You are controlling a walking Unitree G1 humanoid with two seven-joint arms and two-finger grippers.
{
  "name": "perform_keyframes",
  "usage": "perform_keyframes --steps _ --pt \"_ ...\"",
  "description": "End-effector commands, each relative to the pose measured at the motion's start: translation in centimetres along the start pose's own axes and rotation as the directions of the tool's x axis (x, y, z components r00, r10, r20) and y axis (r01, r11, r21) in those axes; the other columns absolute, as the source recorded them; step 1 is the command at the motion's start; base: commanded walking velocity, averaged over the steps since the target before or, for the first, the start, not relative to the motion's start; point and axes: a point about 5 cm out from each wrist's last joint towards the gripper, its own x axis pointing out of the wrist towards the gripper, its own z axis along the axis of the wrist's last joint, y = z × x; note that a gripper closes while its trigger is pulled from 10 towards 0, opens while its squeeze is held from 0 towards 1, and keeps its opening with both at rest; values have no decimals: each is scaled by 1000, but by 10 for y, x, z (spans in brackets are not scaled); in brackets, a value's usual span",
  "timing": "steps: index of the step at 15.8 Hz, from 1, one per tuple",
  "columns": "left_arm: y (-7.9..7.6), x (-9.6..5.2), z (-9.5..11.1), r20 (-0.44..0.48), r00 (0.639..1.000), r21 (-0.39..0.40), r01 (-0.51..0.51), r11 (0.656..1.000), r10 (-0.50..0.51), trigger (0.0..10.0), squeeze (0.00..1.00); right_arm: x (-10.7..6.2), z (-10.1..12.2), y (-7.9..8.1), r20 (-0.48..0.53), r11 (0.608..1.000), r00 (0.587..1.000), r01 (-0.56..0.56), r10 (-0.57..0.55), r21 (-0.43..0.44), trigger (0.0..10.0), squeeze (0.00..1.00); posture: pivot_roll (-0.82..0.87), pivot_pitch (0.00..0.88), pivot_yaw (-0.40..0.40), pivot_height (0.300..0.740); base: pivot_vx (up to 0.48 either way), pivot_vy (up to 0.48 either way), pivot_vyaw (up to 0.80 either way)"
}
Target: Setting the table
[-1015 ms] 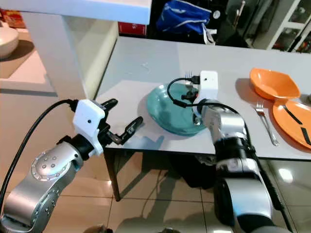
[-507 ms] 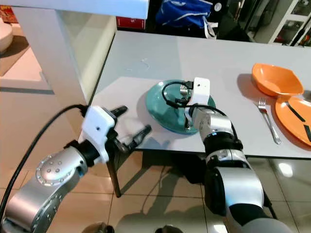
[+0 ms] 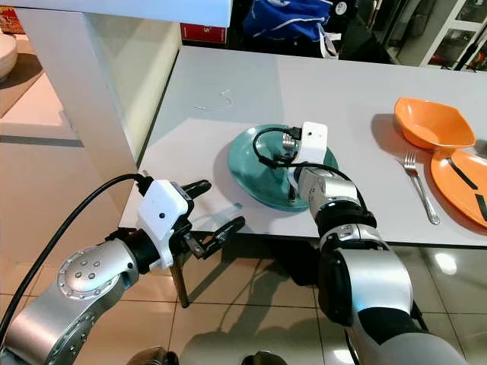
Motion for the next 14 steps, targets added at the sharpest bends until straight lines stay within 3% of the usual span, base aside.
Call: perform_keyframes --steps 1,2,3,4,5,6,8,9,10,11,12,13,14 --pt "-2 0 4 8 1000 11 14 1000 -14 10000 0 0 7 -2 9 999 1000 2 -2 -32 10000 0 33 102 -69 740 0 0 0" --pt "-2 0 4 8 1000 11 13 1000 -13 10000 0 0 8 -3 10 999 1000 4 -3 -34 10000 0 33 102 -69 740 0 0 0" --pt "-2 0 4 7 1000 13 10 1000 -10 10000 0 -1 9 -4 11 999 1000 10 -10 -33 10000 173 35 102 -68 740 0 0 0" --pt "-2 0 4 7 1000 13 9 1000 -9 10000 0 -1 11 -6 18 999 1000 20 -20 -30 10000 686 35 102 -68 740 0 0 0" --pt "-2 0 4 7 1000 13 8 1000 -8 10000 0 -1 12 -7 20 999 1000 22 -22 -30 10000 686 35 102 -68 740 0 0 0" --pt "-2 0 4 7 1000 14 6 1000 -6 10000 0 -1 14 -8 28 999 999 29 -29 -28 10000 914 35 102 -67 740 0 0 0" --pt "-1 0 4 7 1000 14 3 1000 -4 10000 0 -1 15 -8 33 999 999 33 -32 -30 10000 894 35 101 -66 740 0 0 0" --pt "-1 0 4 7 1000 15 1 1000 -1 10000 0 -1 16 -9 40 999 999 36 -35 -41 10000 820 35 101 -66 740 0 0 0" --pt "0 0 5 6 1000 16 -1 1000 0 10000 0 -1 17 -9 42 998 999 36 -34 -42 10000 808 36 102 -65 740 0 0 0" --pt "1 -1 5 6 1000 18 -4 1000 4 10000 0 -1 18 -8 53 998 998 34 -32 -49 10000 647 37 101 -64 740 0 0 0" --pt "1 -1 5 6 1000 18 -5 1000 5 10000 0 -1 18 -8 60 998 998 33 -30 -54 10000 122 37 101 -64 740 0 0 0" --pt "1 -1 5 6 1000 19 -6 1000 6 10000 0 -1 19 -8 63 998 998 31 -28 -55 10000 0 38 100 -63 740 0 0 0" --pt "1 -1 5 6 1000 20 -7 1000 7 10000 0 -1 20 -8 68 998 997 29 -25 -62 10000 0 39 99 -62 740 0 0 0"
